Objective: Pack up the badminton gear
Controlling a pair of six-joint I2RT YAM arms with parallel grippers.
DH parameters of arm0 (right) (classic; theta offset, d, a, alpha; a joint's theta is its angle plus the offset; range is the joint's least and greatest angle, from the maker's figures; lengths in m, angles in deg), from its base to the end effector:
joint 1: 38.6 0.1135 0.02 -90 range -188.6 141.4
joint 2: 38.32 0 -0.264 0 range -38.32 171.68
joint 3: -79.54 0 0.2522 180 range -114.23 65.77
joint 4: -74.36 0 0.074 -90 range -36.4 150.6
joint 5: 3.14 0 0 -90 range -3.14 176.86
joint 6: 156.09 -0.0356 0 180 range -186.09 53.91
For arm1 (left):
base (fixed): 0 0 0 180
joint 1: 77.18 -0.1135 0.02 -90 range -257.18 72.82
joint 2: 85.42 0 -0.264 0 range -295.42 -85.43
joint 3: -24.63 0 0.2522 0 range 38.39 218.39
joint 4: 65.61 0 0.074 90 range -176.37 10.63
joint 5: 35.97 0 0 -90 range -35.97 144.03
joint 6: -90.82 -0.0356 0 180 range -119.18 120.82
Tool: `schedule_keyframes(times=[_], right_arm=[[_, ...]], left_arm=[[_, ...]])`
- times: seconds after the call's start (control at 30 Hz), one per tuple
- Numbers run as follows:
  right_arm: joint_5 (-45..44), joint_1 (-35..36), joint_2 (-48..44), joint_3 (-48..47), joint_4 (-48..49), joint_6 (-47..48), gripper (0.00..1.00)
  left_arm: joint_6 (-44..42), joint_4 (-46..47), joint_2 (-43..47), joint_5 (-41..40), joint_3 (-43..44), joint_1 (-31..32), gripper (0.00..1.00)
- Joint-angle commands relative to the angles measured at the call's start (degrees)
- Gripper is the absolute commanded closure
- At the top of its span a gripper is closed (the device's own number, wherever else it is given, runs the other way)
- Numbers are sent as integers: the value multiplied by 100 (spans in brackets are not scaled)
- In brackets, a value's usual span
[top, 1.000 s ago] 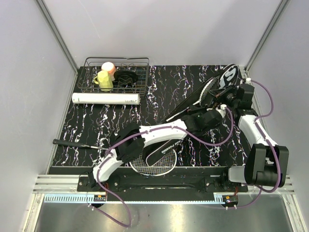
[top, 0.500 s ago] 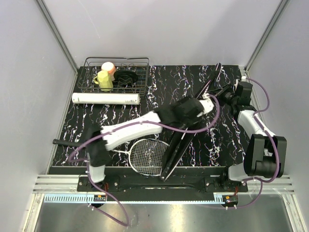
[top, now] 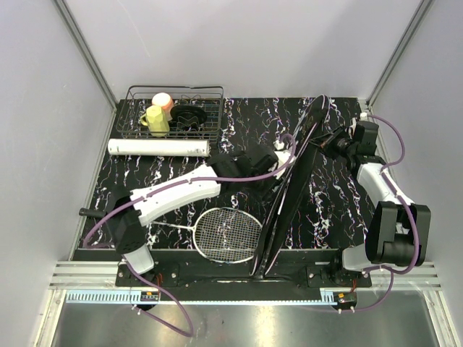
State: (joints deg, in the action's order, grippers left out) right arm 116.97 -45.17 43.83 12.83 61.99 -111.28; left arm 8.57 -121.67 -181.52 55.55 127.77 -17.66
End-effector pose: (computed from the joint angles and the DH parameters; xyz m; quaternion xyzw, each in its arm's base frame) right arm 0.3197 -0.0188 0.2590 0.2402 0.8025 0.3748 0.3971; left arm 0.1870 -0.3195 0.3242 0.4131 0.8407 -0.2042 0.2845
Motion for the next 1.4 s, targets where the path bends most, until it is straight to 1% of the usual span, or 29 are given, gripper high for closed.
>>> schedule_keyframes(times=[0.0,0.1,0.13,0.17,0.23,0.33,0.4,0.43,0.47,0.57,0.63,0.73,0.97,1.07,1.2,1.27,1.37], right_arm=[[-285,-29,-313,-313,-104,10,100],[-549,-29,-419,-330,-332,-113,100],[-619,-29,-454,-330,-410,-148,100],[-681,-29,-463,-339,-463,-192,100],[-813,-29,-480,-348,-569,-227,100],[-980,-20,-524,-365,-709,-324,100],[-1094,-11,-533,-383,-780,-464,100],[-1138,6,-542,-435,-894,-534,100],[-1182,15,-542,-470,-964,-674,100],[-1209,76,-560,-646,-1184,-859,100],[-1262,120,-630,-734,-1246,-921,100],[-1332,182,-656,-866,-1343,-948,100],[-1341,226,-674,-858,-1352,-904,100],[-1341,226,-700,-770,-1308,-895,100],[-1341,226,-718,-726,-1290,-860,100],[-1341,226,-727,-726,-1290,-842,100],[-1367,235,-744,-708,-1290,-842,100]], left_arm=[[719,354,-155,306,184,260,53],[833,363,-296,104,281,480,52],[964,363,-331,7,307,524,56],[1052,398,-331,-281,325,577,62],[1158,564,-235,-389,203,683,68],[1237,776,-59,-469,184,815,68],[1229,820,-50,-381,290,920,62],[1194,846,-50,-198,308,946,60],[1185,890,-50,-187,334,964,58],[1124,1092,-58,93,255,991,58],[1054,1110,-198,103,202,991,65],[1018,1110,-444,226,211,991,71],[1132,926,-647,-696,185,964,79],[1237,794,-796,-767,193,929,78],[1405,741,-955,-820,158,885,68],[1422,724,-1051,-732,202,876,66],[1422,750,-1166,-460,220,876,66]])
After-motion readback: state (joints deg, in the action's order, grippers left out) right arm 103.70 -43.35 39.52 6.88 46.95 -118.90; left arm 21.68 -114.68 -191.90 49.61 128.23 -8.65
